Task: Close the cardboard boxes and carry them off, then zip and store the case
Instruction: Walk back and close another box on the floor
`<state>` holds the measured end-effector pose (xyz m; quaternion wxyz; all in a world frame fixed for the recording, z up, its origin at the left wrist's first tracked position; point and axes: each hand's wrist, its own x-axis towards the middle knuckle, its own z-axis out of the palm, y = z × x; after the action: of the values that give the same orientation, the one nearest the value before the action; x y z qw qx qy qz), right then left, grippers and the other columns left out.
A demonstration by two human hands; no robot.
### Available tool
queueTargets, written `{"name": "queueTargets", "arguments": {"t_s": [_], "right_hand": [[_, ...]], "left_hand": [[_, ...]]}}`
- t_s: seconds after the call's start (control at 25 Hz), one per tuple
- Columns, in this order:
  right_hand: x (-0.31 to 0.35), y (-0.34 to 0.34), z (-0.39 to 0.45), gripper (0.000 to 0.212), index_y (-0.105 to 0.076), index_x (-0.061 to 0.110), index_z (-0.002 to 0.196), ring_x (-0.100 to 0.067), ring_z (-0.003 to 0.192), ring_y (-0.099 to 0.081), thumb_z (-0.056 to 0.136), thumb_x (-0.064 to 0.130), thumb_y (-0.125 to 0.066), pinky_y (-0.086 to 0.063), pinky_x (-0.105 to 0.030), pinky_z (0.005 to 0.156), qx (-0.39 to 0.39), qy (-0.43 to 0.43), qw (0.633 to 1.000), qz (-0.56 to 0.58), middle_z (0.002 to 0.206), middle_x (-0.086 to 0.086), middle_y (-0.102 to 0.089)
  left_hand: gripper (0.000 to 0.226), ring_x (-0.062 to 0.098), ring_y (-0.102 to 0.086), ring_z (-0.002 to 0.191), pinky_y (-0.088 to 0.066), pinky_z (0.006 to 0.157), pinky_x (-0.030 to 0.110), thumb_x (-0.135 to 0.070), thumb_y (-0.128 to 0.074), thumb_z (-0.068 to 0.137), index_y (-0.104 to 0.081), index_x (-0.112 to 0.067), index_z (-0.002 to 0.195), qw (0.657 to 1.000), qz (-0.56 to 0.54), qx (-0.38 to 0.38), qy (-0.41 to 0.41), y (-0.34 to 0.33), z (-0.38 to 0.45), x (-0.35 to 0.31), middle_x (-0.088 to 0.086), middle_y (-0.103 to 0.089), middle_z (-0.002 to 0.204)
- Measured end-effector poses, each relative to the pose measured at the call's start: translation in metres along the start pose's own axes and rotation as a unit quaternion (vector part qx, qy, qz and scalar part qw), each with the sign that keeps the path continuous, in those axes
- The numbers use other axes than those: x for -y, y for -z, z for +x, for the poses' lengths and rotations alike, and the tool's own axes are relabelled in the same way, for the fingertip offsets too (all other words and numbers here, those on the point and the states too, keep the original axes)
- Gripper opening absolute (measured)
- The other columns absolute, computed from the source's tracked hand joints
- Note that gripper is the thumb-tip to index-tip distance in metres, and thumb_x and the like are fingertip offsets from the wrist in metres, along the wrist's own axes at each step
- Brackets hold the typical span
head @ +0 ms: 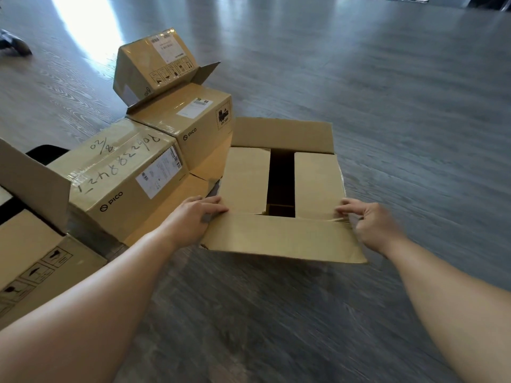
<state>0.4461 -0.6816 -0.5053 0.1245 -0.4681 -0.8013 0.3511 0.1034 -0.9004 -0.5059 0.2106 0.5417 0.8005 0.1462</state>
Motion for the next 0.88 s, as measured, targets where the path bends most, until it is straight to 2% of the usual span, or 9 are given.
{"name": "queueTargets", "arguments": {"t_s": [0.08,0.16,0.2,0.36,0.52,0.6,0.72,0.8,0.88], "right_hand": [[-0.008,0.007,0.002,0.057,-0.078,0.014,0.113,-0.01,0.118,-0.057,0.081,-0.021,-0.047,-0.042,-0.033,0.109,0.031,-0.026,0.997,0.065,0.129,0.007,-0.066],[-0.011,0.008,0.001,0.055,-0.081,0.02,0.102,-0.01,0.084,-0.062,0.08,-0.017,-0.047,-0.05,-0.034,0.078,0.034,-0.056,0.992,0.105,0.096,0.008,-0.075],[-0.009,0.005,0.001,0.05,-0.081,0.023,0.097,-0.011,0.08,-0.064,0.081,-0.014,-0.05,-0.05,-0.032,0.076,0.019,-0.063,0.991,0.117,0.09,0.01,-0.077],[0.007,-0.012,0.01,0.029,-0.075,0.01,0.091,-0.033,0.1,-0.068,0.079,-0.008,-0.055,-0.055,-0.06,0.092,-0.032,-0.08,0.979,0.183,0.096,-0.01,-0.076],[0.011,-0.019,0.017,0.02,-0.07,0.011,0.105,-0.03,0.101,-0.068,0.088,0.012,-0.062,-0.053,-0.058,0.096,-0.024,-0.083,0.967,0.241,0.102,-0.008,-0.075],[0.007,-0.019,0.016,0.044,-0.06,0.014,0.133,-0.027,0.109,-0.067,0.092,0.024,-0.073,-0.054,-0.054,0.098,-0.03,-0.1,0.961,0.255,0.122,-0.008,-0.071],[-0.002,-0.019,0.013,0.082,-0.04,0.018,0.153,-0.033,0.119,-0.063,0.085,0.045,-0.078,-0.054,-0.055,0.098,-0.08,-0.125,0.977,0.156,0.138,-0.017,-0.06],[-0.011,-0.018,0.01,0.082,-0.045,0.017,0.15,-0.035,0.116,-0.064,0.082,0.05,-0.078,-0.056,-0.056,0.093,-0.087,-0.116,0.985,0.098,0.138,-0.018,-0.06],[-0.016,-0.02,0.008,0.068,-0.063,0.011,0.134,-0.032,0.105,-0.07,0.082,0.051,-0.078,-0.059,-0.055,0.085,-0.074,-0.109,0.987,0.088,0.128,-0.015,-0.068]], "left_hand": [[0.041,0.016,-0.043,0.137,-0.037,0.111,0.041,-0.017,-0.062,0.096,-0.064,-0.039,0.13,0.997,-0.073,-0.014,0.007,0.0,0.001,0.004,-0.013,-0.052,0.145],[0.019,0.007,-0.06,0.111,-0.045,0.088,0.026,-0.037,-0.061,0.097,-0.073,-0.04,0.111,0.982,-0.176,-0.034,0.052,0.002,0.001,-0.001,-0.017,-0.069,0.118],[0.018,0.003,-0.062,0.099,-0.044,0.077,0.024,-0.043,-0.058,0.097,-0.075,-0.039,0.101,0.976,-0.198,-0.055,0.074,0.002,0.002,-0.007,-0.019,-0.071,0.103],[0.021,0.014,-0.066,0.085,-0.052,0.071,0.033,-0.039,-0.061,0.096,-0.075,-0.024,0.092,0.964,-0.205,-0.129,0.114,0.001,0.018,-0.027,-0.007,-0.072,0.089],[0.012,0.015,-0.067,0.097,-0.054,0.087,0.038,-0.036,-0.064,0.095,-0.072,-0.028,0.093,0.905,-0.378,-0.075,0.179,-0.003,0.025,-0.027,-0.008,-0.075,0.098],[0.012,0.018,-0.067,0.098,-0.055,0.088,0.041,-0.031,-0.063,0.096,-0.069,-0.026,0.105,0.926,-0.321,-0.086,0.177,-0.01,0.027,-0.023,-0.005,-0.072,0.102],[0.049,0.023,-0.06,0.103,-0.054,0.091,0.046,-0.026,-0.065,0.088,-0.048,-0.025,0.135,0.953,-0.209,-0.102,0.195,-0.01,0.03,-0.022,-0.004,-0.058,0.116],[0.054,0.024,-0.059,0.1,-0.056,0.083,0.044,-0.026,-0.06,0.083,-0.045,-0.032,0.135,0.961,-0.179,-0.049,0.204,-0.008,0.031,-0.022,-0.006,-0.054,0.113],[0.035,0.024,-0.063,0.091,-0.058,0.07,0.039,-0.041,-0.055,0.089,-0.055,-0.027,0.121,0.963,-0.158,0.007,0.217,-0.008,0.032,-0.022,-0.002,-0.062,0.106]]}}
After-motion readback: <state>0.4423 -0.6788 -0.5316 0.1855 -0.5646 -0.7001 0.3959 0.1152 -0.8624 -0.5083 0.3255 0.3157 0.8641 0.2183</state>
